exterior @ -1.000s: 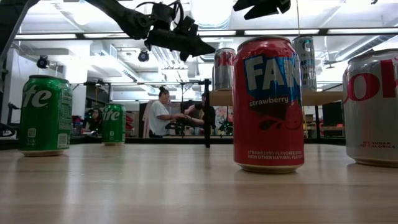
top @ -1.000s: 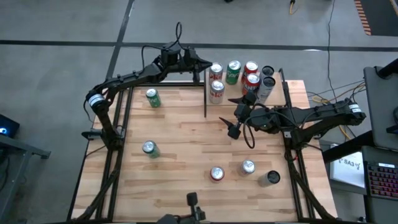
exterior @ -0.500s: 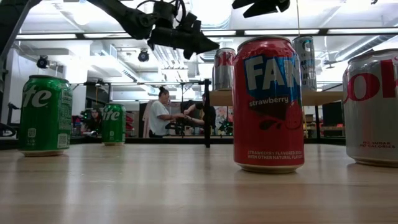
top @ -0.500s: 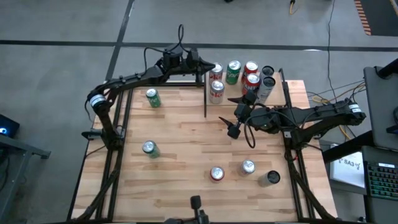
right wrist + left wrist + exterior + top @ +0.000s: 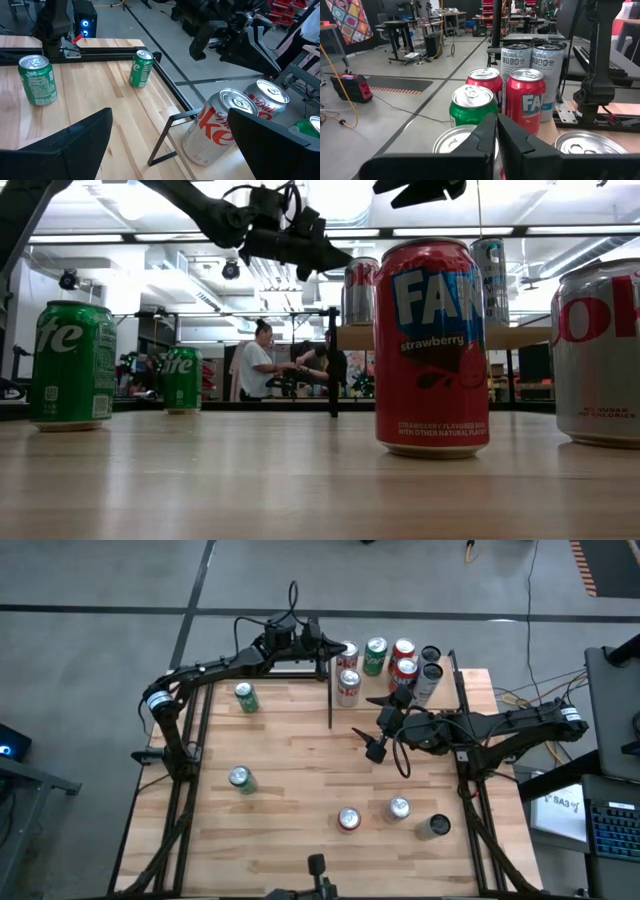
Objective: Place canned beverage on shelf
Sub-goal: Put the left silver soda can on the back of the shelf aligned with the other silver soda can
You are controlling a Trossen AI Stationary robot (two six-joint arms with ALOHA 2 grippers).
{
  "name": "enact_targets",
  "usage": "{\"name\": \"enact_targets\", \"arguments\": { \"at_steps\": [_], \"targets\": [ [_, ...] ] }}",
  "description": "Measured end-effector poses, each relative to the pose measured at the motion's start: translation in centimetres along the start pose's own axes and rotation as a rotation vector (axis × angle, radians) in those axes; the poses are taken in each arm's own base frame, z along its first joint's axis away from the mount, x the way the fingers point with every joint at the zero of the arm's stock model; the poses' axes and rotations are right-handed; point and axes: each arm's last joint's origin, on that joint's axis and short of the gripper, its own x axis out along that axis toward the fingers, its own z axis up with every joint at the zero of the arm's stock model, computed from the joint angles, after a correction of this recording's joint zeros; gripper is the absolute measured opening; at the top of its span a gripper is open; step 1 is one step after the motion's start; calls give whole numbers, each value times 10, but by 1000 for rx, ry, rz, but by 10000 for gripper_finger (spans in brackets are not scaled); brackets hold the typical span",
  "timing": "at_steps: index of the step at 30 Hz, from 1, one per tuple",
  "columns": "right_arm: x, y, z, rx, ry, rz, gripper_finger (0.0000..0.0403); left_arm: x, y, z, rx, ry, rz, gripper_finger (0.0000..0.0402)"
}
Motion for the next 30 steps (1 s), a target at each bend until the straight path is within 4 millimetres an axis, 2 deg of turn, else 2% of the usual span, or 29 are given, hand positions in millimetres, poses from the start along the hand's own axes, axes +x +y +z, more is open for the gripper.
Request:
{"name": "enact_targets", "arguments": {
  "at_steps": [10, 15, 30],
  "targets": [
    [0, 0, 0, 3, 0, 1, 384, 2, 0, -5, -9, 12, -1, 0],
    [0, 0, 0, 3, 0, 1, 384, 9, 3, -17, -41, 24, 4, 0],
    [0, 0, 0, 3, 0, 2, 384, 11, 3, -19, -46, 29, 22, 0]
  ]
}}
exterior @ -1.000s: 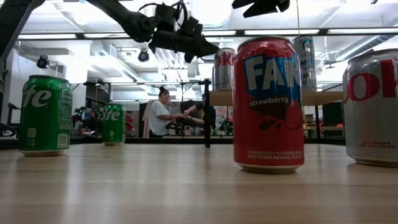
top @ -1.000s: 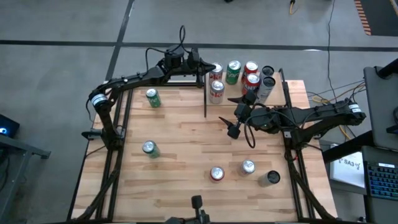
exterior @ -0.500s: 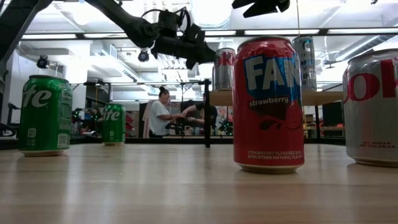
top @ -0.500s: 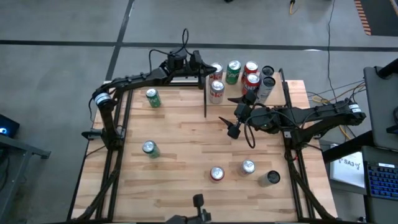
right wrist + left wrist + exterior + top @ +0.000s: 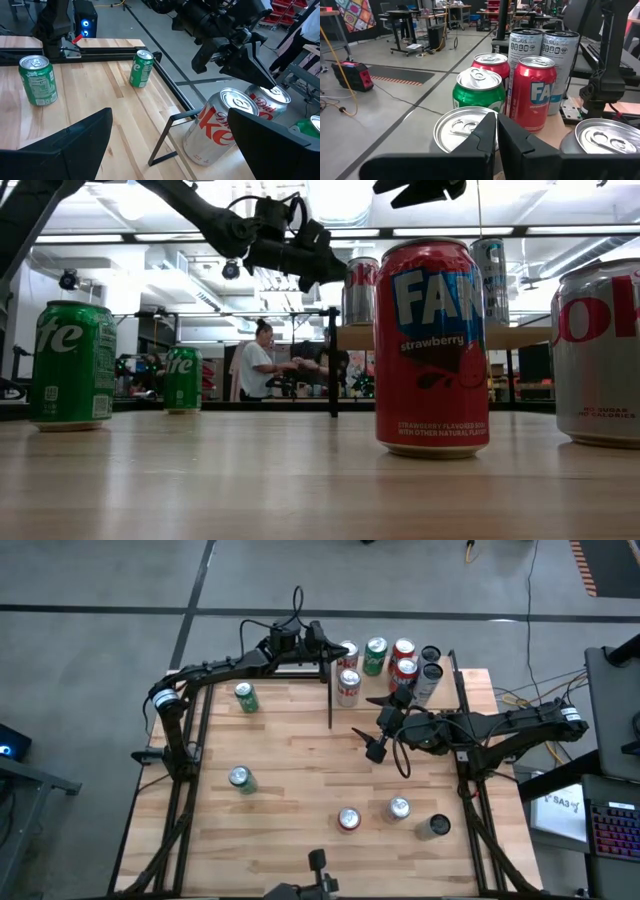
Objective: Place canned beverage on shelf
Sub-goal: Put the left silver soda can on the back of the shelf aligned with the other silver soda can
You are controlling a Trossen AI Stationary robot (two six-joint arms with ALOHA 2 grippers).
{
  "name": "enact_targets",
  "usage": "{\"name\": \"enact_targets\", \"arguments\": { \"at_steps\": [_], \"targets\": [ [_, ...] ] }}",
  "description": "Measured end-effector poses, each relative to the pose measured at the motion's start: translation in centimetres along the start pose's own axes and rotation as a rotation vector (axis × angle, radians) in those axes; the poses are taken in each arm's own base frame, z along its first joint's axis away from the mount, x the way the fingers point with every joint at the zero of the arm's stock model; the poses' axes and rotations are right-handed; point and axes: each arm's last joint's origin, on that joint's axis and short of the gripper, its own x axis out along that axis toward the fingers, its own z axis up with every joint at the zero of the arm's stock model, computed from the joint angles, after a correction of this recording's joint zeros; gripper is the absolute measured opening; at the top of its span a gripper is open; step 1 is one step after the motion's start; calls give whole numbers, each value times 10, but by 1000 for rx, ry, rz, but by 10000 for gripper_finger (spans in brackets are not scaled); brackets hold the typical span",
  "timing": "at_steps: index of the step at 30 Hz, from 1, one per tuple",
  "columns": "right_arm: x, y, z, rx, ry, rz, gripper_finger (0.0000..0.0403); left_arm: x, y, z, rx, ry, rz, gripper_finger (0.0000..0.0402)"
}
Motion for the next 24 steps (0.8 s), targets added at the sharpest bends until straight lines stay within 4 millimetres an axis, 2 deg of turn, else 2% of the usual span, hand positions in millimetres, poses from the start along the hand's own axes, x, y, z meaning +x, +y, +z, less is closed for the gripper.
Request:
{"name": "enact_targets", "arguments": {
  "at_steps": [14, 24],
  "targets": [
    [0, 0, 0, 0, 0, 0, 384, -1, 4, 0, 3, 8, 57, 0],
    [0, 0, 0, -2, 0, 0, 384, -4, 4, 7, 23, -5, 51, 0]
  ]
}}
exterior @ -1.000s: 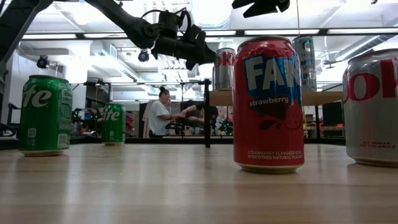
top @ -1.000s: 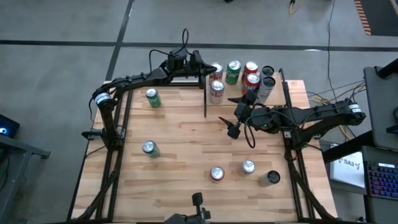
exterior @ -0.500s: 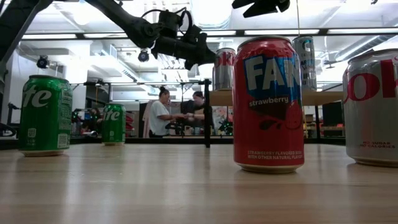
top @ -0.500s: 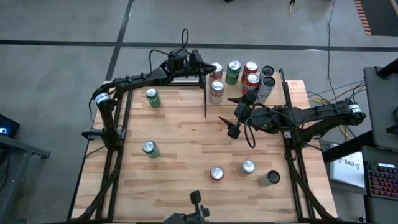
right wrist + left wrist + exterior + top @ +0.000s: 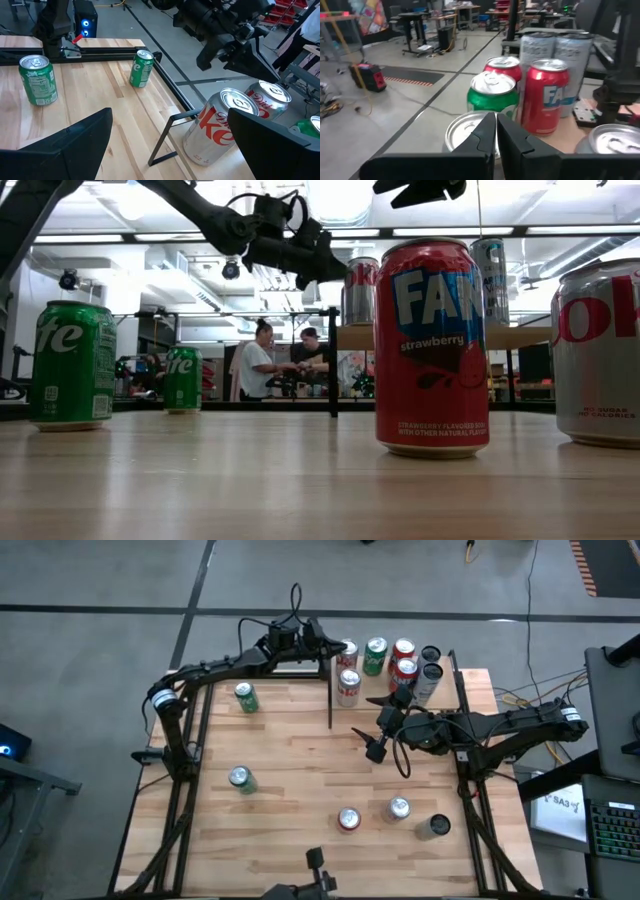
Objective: Place canned beverage on shelf
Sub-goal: Put the left silver soda can on the back of the shelf aligned with the other silver soda can
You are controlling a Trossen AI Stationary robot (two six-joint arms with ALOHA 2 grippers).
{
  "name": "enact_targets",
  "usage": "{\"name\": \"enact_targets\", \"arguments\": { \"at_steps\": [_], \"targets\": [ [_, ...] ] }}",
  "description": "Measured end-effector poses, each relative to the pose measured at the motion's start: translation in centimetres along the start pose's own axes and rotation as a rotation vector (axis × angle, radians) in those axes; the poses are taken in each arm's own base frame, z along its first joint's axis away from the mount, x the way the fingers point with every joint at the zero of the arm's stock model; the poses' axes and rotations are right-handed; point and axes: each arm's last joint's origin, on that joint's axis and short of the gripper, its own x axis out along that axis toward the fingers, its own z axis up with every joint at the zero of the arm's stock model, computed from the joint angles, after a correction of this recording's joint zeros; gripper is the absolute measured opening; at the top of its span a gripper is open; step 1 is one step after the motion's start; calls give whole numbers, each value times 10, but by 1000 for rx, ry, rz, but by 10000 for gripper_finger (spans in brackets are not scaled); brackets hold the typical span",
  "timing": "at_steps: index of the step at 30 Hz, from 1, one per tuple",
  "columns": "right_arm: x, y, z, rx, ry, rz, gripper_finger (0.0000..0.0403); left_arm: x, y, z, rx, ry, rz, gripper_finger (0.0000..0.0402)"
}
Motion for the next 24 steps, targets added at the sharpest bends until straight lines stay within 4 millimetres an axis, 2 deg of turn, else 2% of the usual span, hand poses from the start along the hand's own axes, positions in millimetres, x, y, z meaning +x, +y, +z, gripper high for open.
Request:
{"name": "enact_targets", "arguments": {
  "at_steps": [6, 11, 15, 24],
  "targets": [
    [0, 0, 0, 0, 0, 0, 384, -3, -5, 5, 13, -27, -151, 0],
    [0, 0, 0, 0, 0, 0, 384, -4, -7, 1, 46, 8, -195, 0],
    [0, 0, 0, 0, 0, 0, 384, -4, -7, -4, 74, 52, -191, 0],
    [0, 0, 0, 0, 0, 0, 384, -4, -3, -5, 88, 85, -58, 0]
  ]
}}
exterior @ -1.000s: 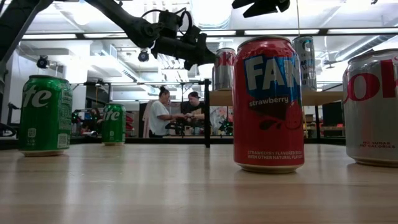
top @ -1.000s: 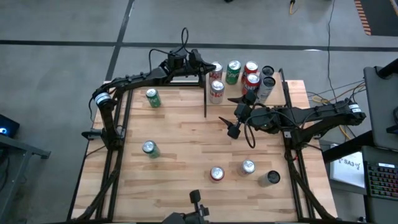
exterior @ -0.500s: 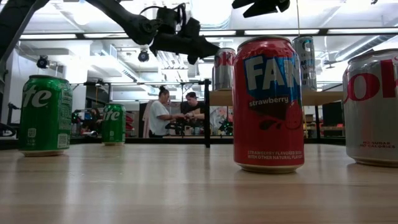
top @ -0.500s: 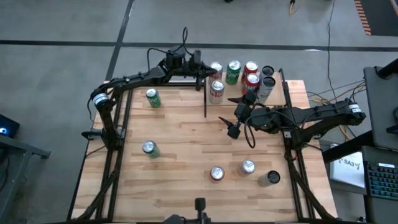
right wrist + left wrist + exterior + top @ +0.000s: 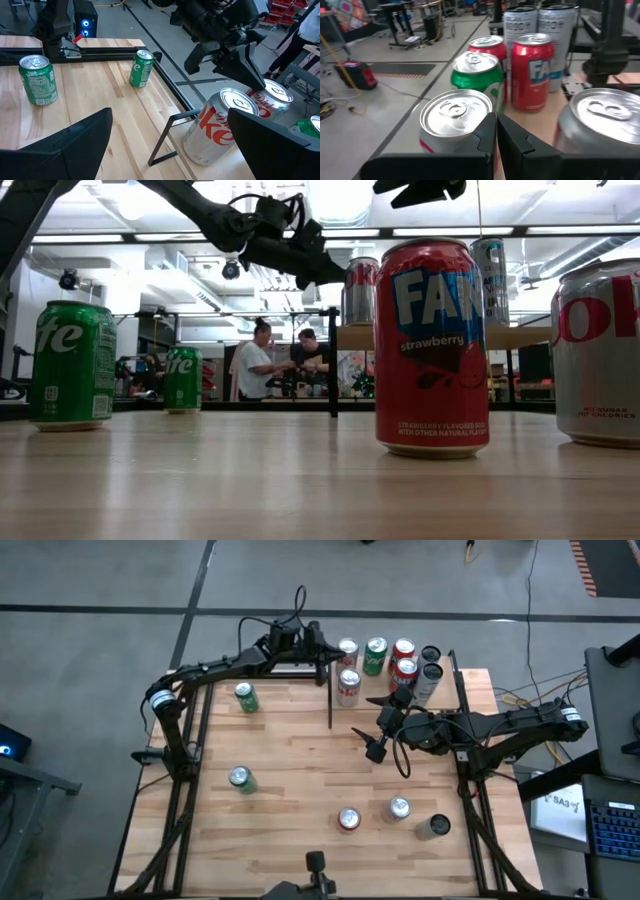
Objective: Place canned beverage on shelf
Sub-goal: Put the left silver soda can on the back of the shelf aligned with the other silver soda can
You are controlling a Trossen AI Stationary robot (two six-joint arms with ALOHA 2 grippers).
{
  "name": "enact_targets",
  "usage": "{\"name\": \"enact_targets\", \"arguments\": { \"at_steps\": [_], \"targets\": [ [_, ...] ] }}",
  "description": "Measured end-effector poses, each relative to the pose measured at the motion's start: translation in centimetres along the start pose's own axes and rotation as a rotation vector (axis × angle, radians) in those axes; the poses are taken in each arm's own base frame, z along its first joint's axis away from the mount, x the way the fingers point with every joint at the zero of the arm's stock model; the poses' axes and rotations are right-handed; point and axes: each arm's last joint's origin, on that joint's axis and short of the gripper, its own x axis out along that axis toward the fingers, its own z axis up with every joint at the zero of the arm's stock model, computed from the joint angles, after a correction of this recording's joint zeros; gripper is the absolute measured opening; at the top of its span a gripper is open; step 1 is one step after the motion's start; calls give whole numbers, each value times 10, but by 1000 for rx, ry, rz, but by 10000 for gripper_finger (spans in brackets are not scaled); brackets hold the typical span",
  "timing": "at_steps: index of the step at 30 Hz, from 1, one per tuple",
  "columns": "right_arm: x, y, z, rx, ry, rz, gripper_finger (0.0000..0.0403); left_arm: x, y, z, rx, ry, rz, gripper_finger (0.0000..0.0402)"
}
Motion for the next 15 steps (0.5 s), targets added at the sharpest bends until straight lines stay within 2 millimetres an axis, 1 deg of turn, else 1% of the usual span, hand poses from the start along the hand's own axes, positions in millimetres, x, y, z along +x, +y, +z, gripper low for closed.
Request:
{"name": "enact_targets", "arguments": {
  "at_steps": [5, 12, 15],
  "targets": [
    [0, 0, 0, 0, 0, 0, 384, 0, 1, -1, -2, 13, 48, 0],
    [0, 0, 0, 1, 0, 0, 384, 0, 0, 0, -10, 17, 45, 0],
    [0, 0, 0, 0, 0, 0, 384, -3, -1, 4, -5, 3, 32, 0]
  ]
}}
